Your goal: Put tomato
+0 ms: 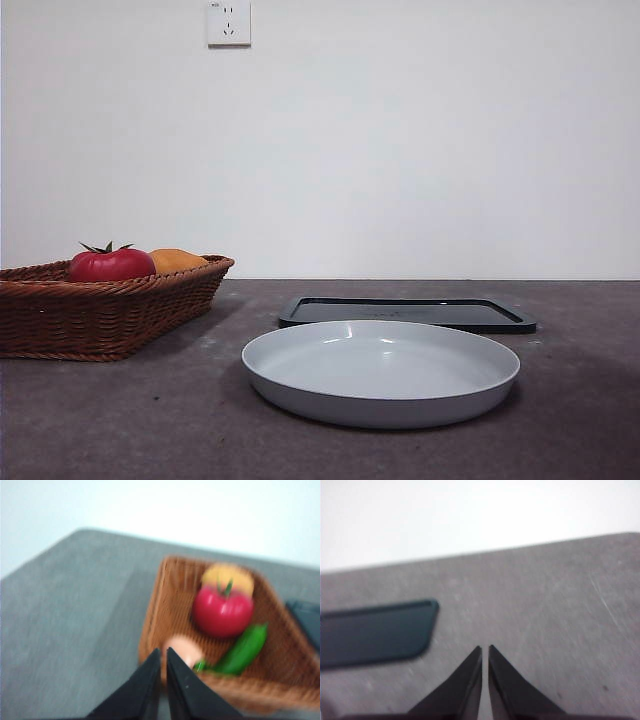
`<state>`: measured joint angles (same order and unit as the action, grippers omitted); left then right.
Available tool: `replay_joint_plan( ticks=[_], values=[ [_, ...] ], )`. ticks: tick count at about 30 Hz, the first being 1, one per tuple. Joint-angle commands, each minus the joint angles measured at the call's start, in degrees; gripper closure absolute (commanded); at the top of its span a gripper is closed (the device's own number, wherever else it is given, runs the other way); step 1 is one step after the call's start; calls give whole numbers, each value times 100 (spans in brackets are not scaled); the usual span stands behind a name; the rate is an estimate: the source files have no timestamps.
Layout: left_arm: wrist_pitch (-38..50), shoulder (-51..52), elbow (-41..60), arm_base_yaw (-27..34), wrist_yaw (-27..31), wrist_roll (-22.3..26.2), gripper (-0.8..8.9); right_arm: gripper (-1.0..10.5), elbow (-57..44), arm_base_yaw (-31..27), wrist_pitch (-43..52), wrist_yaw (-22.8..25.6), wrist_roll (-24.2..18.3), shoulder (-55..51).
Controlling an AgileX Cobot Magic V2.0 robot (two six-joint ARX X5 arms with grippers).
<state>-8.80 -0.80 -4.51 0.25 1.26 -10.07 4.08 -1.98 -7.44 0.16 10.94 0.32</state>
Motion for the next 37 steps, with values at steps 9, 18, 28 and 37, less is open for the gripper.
replay_joint_plan(
  ticks=[9,18,28,37],
  values=[
    [-92,-1211,-1670,-96,-151,-354,796,935,1694,4,-1049,-579,955,901],
    [-1005,-2940,-3414,-389,-1185,-608,796,935,3067,203,-2072,-1711,767,2304],
    [-1808,-4673,-4664,-946,-2911,-535,796,935,4253,1058,-2809,-2033,258,3729],
    [-2684,-5482,-4907,-1873,-3560,-238,794,935,4802,2286,-3193,-2013,92,4800]
  ],
)
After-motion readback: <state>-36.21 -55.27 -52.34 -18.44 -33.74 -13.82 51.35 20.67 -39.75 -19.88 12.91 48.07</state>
